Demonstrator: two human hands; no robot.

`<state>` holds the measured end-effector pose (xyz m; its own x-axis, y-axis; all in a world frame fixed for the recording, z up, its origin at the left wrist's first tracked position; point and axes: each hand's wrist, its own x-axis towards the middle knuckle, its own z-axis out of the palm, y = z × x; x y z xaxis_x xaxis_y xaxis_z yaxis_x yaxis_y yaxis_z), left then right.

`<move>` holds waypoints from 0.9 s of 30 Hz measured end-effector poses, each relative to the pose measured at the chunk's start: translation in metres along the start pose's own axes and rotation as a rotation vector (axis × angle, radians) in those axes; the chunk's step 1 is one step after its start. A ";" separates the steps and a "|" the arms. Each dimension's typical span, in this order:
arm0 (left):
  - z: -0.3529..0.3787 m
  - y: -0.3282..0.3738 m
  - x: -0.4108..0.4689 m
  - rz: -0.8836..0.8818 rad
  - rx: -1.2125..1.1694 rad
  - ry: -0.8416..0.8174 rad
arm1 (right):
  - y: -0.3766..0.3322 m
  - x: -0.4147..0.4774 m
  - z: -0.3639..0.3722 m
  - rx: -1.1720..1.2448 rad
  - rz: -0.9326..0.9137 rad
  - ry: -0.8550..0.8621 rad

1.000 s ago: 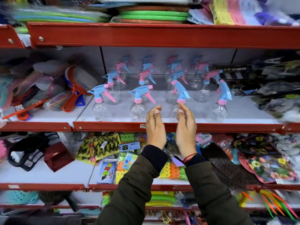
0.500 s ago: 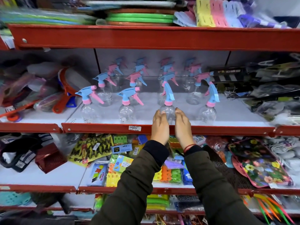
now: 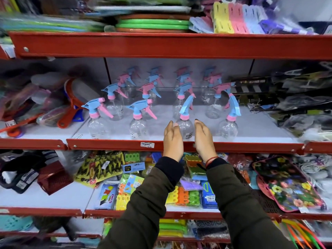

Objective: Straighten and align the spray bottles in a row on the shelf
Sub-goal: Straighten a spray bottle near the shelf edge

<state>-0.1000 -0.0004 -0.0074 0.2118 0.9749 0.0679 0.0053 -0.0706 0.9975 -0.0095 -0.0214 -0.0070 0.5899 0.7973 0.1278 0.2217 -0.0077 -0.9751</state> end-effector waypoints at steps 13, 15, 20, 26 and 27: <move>-0.002 0.006 0.016 -0.046 0.005 -0.048 | 0.010 -0.013 -0.002 -0.065 -0.018 0.023; -0.002 0.003 0.012 -0.025 0.006 -0.003 | 0.009 -0.009 -0.003 -0.067 -0.014 0.016; 0.002 0.001 0.005 -0.030 -0.014 -0.038 | 0.007 -0.001 0.005 -0.055 -0.009 -0.057; -0.004 0.002 0.012 -0.029 0.029 -0.051 | 0.012 -0.009 0.010 -0.058 -0.025 -0.064; -0.004 0.002 0.012 -0.026 0.033 -0.052 | 0.013 -0.009 0.010 -0.059 -0.026 -0.063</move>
<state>-0.1015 0.0116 -0.0045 0.2615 0.9644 0.0396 0.0432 -0.0527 0.9977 -0.0194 -0.0228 -0.0222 0.5335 0.8342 0.1398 0.2829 -0.0203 -0.9589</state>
